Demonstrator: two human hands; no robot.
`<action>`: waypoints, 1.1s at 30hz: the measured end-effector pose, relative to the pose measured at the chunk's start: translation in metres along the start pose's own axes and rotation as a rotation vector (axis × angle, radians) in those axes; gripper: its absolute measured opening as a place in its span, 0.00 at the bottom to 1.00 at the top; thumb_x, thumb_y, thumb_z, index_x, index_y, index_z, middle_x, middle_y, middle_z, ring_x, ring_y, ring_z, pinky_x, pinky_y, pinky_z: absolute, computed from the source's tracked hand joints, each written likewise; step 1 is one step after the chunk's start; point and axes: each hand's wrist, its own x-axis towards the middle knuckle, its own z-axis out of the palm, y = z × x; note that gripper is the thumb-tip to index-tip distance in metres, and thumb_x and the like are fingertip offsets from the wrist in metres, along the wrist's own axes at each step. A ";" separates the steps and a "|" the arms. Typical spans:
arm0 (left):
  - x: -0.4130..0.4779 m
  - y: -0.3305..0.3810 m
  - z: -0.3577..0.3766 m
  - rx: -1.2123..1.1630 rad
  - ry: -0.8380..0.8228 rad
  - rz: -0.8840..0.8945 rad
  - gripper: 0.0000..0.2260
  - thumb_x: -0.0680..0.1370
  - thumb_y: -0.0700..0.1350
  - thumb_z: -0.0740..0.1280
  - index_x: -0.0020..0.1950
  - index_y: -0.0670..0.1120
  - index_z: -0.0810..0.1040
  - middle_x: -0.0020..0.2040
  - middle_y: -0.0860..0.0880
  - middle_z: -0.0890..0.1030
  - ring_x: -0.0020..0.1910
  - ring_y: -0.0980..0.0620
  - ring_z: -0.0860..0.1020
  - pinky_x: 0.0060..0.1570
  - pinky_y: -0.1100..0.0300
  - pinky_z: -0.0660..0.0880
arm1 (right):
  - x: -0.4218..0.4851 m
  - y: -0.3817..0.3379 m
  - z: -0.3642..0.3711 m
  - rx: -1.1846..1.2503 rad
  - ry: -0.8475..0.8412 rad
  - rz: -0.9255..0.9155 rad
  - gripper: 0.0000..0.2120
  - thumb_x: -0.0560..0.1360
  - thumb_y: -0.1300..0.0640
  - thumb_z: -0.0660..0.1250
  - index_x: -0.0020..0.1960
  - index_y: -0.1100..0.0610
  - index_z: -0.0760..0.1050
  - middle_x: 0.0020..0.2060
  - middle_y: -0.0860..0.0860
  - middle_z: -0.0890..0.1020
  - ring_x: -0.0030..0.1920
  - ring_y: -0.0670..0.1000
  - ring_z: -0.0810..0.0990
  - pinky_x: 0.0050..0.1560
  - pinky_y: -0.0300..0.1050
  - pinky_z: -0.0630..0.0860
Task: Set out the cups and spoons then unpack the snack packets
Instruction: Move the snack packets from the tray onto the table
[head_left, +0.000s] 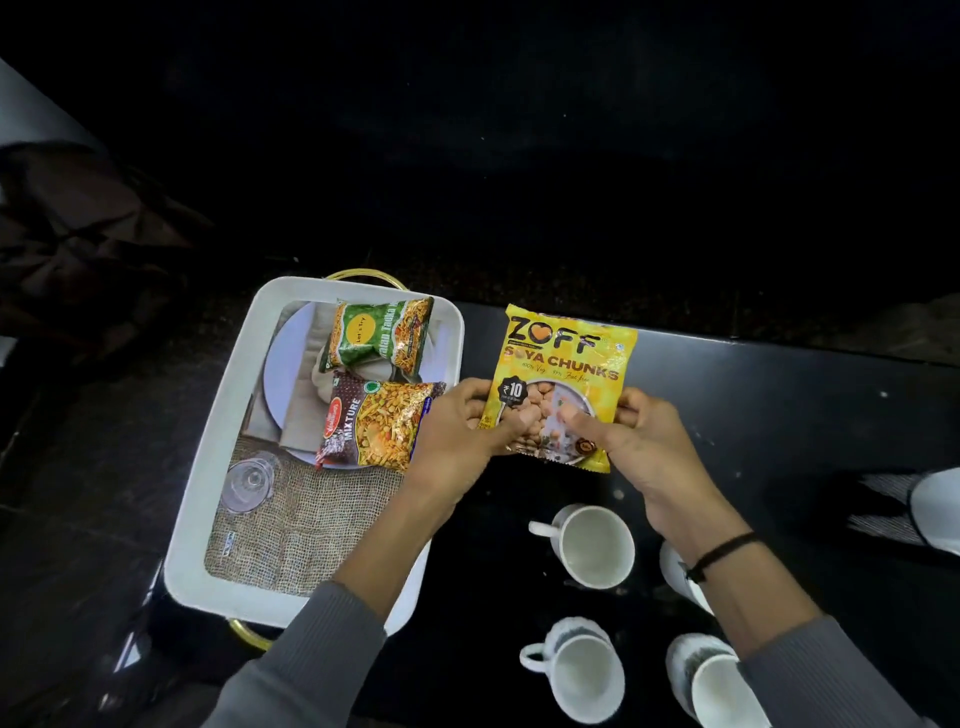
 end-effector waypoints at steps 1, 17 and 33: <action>0.003 0.000 0.002 0.021 0.016 0.009 0.18 0.72 0.47 0.79 0.58 0.48 0.80 0.52 0.47 0.86 0.52 0.49 0.86 0.55 0.48 0.83 | 0.006 0.001 0.000 -0.012 -0.005 0.006 0.10 0.72 0.58 0.78 0.49 0.50 0.79 0.40 0.39 0.88 0.38 0.36 0.86 0.41 0.36 0.75; 0.016 -0.014 0.004 0.862 -0.097 0.335 0.28 0.81 0.43 0.68 0.80 0.51 0.64 0.83 0.53 0.56 0.80 0.53 0.59 0.76 0.51 0.63 | 0.030 0.026 0.003 -1.091 0.041 -0.629 0.21 0.77 0.59 0.71 0.69 0.53 0.75 0.74 0.53 0.70 0.74 0.56 0.66 0.68 0.56 0.70; -0.024 -0.031 -0.039 0.629 0.185 0.403 0.12 0.80 0.39 0.67 0.63 0.47 0.80 0.60 0.50 0.82 0.60 0.49 0.79 0.59 0.53 0.75 | 0.012 0.008 0.059 -1.075 -0.119 -0.763 0.12 0.76 0.61 0.71 0.59 0.58 0.80 0.66 0.54 0.78 0.67 0.57 0.74 0.65 0.56 0.74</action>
